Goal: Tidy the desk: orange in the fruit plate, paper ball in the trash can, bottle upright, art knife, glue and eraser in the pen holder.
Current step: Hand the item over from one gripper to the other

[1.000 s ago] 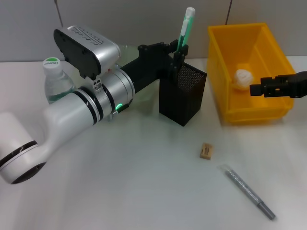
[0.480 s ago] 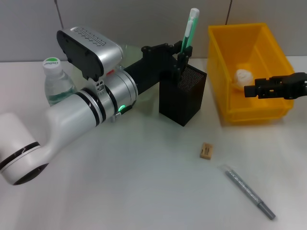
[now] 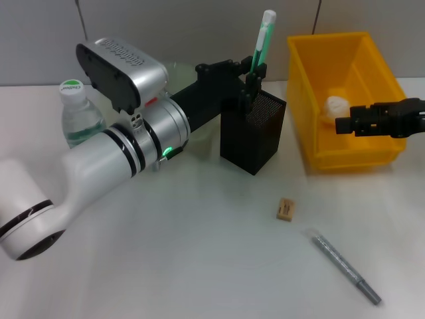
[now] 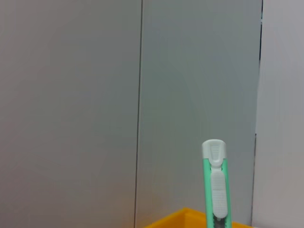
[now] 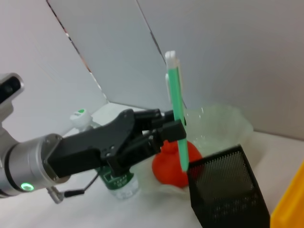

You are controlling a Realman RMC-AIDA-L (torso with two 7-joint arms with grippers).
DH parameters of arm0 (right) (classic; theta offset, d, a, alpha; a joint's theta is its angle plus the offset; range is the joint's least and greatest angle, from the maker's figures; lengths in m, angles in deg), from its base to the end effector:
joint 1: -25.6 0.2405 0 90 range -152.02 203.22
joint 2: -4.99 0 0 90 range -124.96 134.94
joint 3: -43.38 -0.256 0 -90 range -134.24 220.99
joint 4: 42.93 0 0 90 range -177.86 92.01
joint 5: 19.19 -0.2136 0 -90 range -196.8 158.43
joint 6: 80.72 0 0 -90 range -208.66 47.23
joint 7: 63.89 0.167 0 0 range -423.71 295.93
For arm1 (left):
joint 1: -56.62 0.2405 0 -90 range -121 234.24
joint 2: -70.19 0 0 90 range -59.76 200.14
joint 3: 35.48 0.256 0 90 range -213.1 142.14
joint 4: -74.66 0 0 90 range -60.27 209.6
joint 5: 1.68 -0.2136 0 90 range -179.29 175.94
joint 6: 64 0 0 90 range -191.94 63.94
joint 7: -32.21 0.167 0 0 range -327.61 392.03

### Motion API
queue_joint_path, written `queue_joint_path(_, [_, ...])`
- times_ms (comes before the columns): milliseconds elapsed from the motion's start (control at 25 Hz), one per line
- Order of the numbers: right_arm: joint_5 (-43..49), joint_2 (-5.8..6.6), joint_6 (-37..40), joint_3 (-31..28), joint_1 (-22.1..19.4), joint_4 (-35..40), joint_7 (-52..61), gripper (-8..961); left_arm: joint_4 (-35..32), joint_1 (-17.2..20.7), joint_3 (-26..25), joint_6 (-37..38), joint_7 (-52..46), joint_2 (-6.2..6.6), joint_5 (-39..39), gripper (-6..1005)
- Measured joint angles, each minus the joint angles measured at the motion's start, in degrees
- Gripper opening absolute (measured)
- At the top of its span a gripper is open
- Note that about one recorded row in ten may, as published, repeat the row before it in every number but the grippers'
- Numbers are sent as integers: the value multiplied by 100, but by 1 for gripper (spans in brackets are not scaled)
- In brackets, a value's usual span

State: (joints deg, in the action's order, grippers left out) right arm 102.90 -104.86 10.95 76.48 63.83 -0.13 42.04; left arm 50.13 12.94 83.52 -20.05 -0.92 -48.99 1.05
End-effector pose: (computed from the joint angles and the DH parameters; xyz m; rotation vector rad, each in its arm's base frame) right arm 0.2441 0.3965 0.0689 -2.6048 0.9677 0.5800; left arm -0.1339 0.4265 -0.1080 -2.2635 -0.4025 -0.8926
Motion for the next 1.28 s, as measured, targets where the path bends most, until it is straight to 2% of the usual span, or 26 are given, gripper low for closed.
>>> queue_joint_path(280, [-1014, -310, -2, -161, -401, -153, -1342, 743, 0, 646, 106, 878, 75, 1, -37, 196])
queue_joint_path(440, [-1411, -434, 11, -171, -537, -360, -1956, 742, -51, 1117, 438, 1461, 363, 0, -50, 196])
queue_joint_path(520, [-1784, -554, 87, -141, -648, -484, -2481, 742, -69, 1401, 695, 1609, 534, 0, -59, 196])
queue_joint_path(560, [-1784, -554, 87, -141, -648, -484, -2481, 742, -69, 1401, 695, 1609, 534, 0, -59, 196])
queue_joint_path(800, [-2437, -780, 694, -123, -693, -654, -2991, 742, -1, 1741, 945, 2417, 500, 42, -201, 196])
queue_joint_path(920, [-2525, -775, 978, -117, -610, -790, -2997, 743, 72, 1749, 908, 2672, 303, 63, -391, 196])
queue_joint_path(1040, [-2504, -719, 1198, -98, -427, -1025, -2987, 743, 276, 1673, 901, 2923, 162, 67, -524, 195])
queue_joint_path(1280, [-2481, -749, 1082, 237, -299, -1161, -3044, 743, 371, 1554, 920, 2998, 145, 53, -596, 195])
